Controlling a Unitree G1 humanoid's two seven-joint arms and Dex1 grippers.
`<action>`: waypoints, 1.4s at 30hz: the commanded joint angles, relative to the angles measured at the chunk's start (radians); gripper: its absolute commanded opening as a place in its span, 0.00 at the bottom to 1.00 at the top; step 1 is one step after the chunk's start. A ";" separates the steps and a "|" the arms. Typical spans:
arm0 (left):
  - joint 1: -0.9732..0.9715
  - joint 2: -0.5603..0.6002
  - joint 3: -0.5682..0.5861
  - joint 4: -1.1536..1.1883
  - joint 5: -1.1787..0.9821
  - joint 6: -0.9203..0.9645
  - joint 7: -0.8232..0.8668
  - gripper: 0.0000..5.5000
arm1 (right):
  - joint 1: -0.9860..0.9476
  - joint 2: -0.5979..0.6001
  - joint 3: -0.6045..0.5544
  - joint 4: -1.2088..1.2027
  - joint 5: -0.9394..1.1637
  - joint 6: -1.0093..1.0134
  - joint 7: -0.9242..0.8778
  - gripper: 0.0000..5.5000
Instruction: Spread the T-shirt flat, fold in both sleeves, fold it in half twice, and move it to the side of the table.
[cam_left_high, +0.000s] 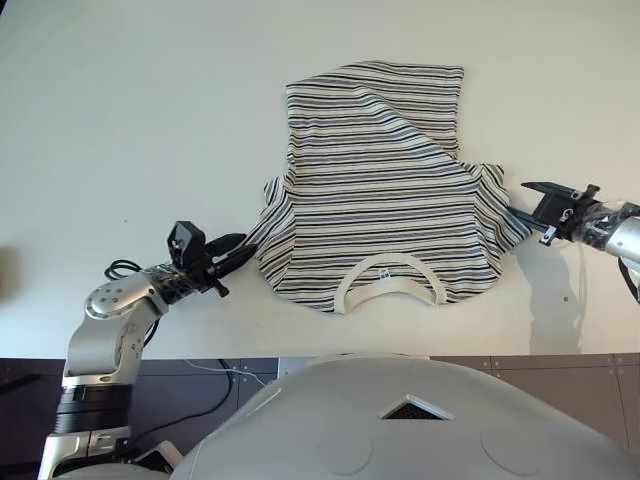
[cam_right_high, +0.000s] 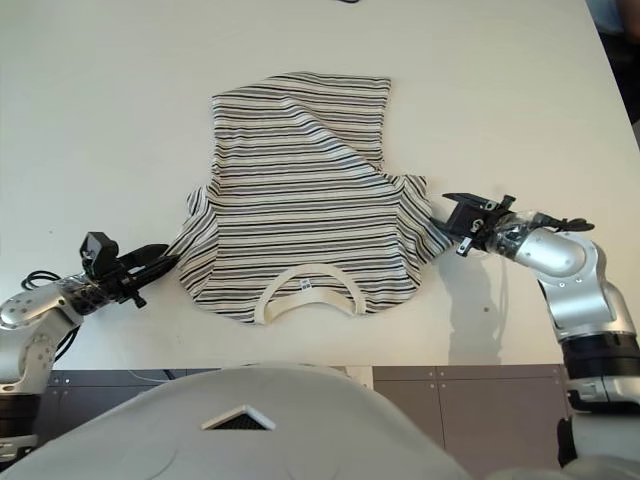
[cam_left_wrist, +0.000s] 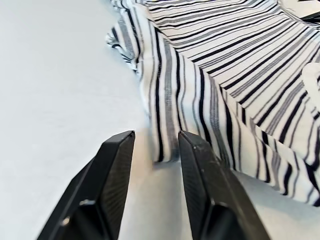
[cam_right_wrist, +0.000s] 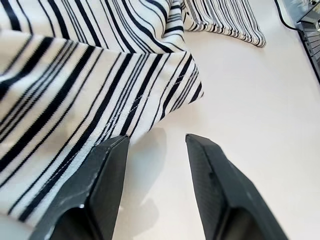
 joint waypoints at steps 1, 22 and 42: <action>-0.062 0.032 -0.015 0.016 0.058 -0.008 -0.008 0.29 | -0.060 0.026 -0.057 -0.173 0.112 0.119 0.033 0.38; -0.066 0.112 -0.174 0.189 0.364 -0.187 -0.013 0.29 | 0.116 -0.022 0.066 0.106 -0.175 -0.028 0.036 0.38; -0.185 0.047 -0.311 -0.010 0.305 -0.121 -0.059 0.29 | -0.126 0.181 0.322 -0.100 -0.188 0.075 0.067 0.38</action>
